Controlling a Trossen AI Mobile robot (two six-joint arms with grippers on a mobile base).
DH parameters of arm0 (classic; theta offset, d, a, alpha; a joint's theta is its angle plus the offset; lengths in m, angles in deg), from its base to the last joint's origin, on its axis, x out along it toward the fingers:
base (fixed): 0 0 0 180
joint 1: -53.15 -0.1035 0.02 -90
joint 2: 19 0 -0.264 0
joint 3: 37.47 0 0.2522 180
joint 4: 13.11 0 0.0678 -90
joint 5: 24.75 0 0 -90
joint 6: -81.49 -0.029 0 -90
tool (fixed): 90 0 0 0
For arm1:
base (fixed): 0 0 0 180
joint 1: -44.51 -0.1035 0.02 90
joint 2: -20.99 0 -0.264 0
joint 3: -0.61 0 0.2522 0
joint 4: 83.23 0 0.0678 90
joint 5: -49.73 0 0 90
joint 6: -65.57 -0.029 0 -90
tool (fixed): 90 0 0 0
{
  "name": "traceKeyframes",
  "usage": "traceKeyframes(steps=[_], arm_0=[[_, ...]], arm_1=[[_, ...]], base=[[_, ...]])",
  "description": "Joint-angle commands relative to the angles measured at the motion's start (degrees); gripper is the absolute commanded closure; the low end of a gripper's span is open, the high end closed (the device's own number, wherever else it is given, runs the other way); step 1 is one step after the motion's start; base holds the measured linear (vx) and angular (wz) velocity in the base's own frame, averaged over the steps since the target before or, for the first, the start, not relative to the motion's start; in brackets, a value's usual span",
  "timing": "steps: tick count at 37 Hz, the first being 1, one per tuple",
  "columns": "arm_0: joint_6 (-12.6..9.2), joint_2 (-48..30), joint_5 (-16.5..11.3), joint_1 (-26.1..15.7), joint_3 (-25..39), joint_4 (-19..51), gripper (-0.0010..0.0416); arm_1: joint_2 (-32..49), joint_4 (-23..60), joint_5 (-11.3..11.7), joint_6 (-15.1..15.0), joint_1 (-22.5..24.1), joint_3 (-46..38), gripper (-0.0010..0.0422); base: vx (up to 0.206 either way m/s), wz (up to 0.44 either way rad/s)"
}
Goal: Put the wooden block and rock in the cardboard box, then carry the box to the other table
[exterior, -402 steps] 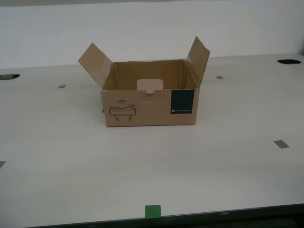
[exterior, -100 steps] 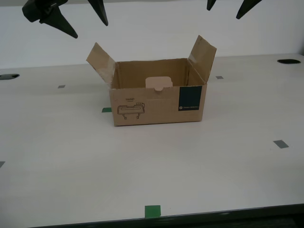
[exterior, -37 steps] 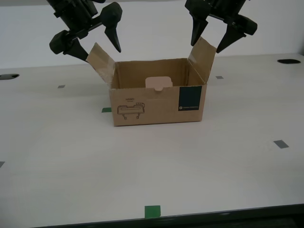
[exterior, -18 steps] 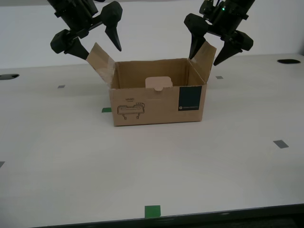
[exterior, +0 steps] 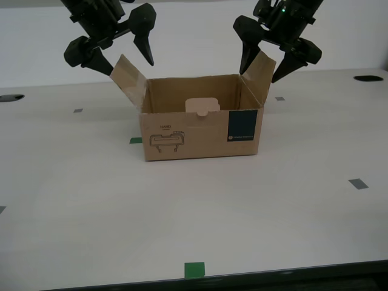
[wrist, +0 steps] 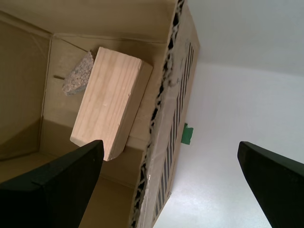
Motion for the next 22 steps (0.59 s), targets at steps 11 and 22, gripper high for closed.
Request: traceKeyframes(steps=[11,22], arm_0=[[-1.4,0.0,-0.2,-1.0,0.2,0.1,0.0013],[-1.6,0.0,-0.2,-1.6,0.2,0.2,0.0012]], arm_1=[[3.0,-4.2,0.0,-0.2,0.0,0.2,0.0018],[5.4,-4.6,-0.2,-0.8,0.0,0.7,0.0018]], base=[[0.0,0.0],[0.0,0.0]])
